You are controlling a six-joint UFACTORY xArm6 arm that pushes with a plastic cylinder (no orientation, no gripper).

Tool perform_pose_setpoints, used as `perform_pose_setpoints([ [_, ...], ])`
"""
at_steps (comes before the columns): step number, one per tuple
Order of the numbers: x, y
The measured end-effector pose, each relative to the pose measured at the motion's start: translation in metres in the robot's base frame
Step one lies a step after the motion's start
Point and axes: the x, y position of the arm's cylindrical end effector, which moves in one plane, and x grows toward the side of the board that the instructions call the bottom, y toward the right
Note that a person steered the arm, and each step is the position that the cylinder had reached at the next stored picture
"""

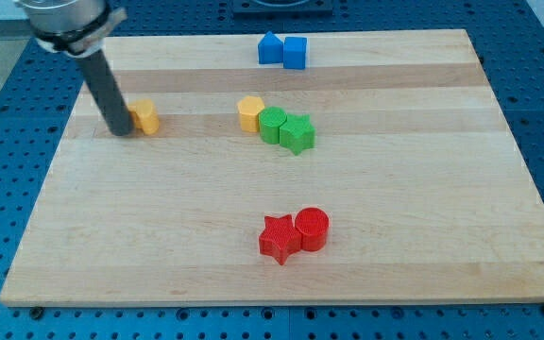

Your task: Slide the yellow heart close to the yellow hexagon

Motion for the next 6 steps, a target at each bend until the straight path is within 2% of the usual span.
perform_pose_setpoints([
  [1, -0.003, 0.017],
  [3, -0.017, -0.023],
  [4, -0.033, -0.017],
  [6, -0.035, 0.035],
])
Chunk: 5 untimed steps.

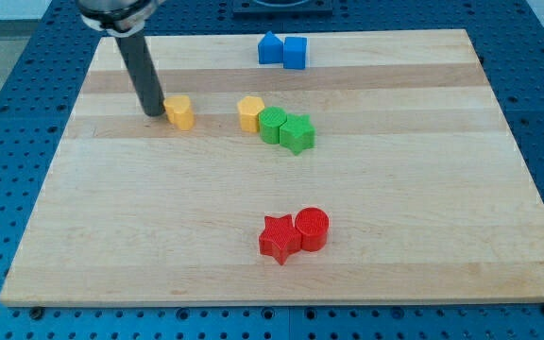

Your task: Slide the yellow heart close to the yellow hexagon

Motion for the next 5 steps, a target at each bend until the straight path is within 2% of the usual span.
perform_pose_setpoints([
  [2, 0.0, 0.039],
  [5, -0.001, 0.055],
])
